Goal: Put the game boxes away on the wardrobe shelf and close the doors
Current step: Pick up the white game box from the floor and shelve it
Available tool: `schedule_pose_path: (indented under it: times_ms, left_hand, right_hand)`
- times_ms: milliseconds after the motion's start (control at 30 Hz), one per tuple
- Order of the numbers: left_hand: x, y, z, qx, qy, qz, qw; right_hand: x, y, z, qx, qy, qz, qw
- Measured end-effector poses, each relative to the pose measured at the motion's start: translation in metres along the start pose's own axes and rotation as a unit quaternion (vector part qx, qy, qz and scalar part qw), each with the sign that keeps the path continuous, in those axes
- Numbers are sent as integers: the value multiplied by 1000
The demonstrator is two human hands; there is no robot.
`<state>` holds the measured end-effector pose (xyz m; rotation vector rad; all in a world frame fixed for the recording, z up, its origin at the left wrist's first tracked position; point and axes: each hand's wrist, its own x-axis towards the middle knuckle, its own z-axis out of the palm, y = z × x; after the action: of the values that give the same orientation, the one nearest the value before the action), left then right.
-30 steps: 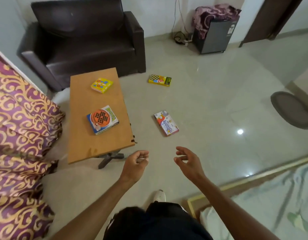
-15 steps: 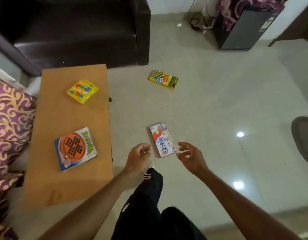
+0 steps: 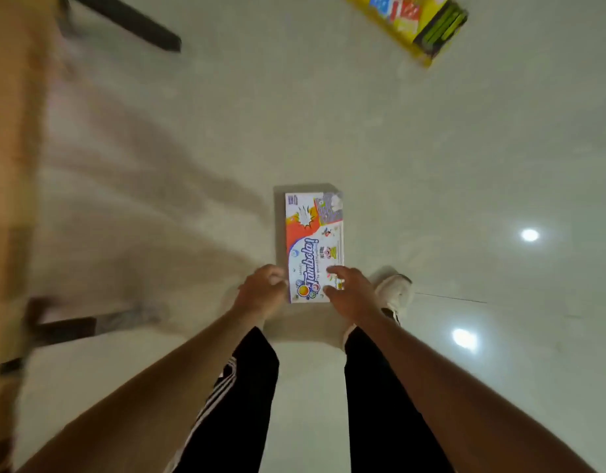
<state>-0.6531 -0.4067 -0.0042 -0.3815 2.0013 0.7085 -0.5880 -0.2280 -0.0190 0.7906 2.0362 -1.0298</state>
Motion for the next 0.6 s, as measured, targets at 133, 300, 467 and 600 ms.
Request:
schedule_pose_path:
  times_ms: [133, 300, 467, 600]
  left_hand:
    - [107, -17, 64, -34, 13, -35, 999]
    - [189, -43, 106, -184, 18, -63, 981]
    - [110, -9, 76, -259, 60, -46, 963]
    - [-24, 23, 30, -311, 97, -31, 945]
  right_hand:
    - [117, 57, 30, -42, 4, 1, 999]
    - [177, 83, 52, -7, -10, -53, 999]
    - [131, 46, 15, -10, -3, -116, 993]
    - [30, -17, -52, -51, -42, -169, 983]
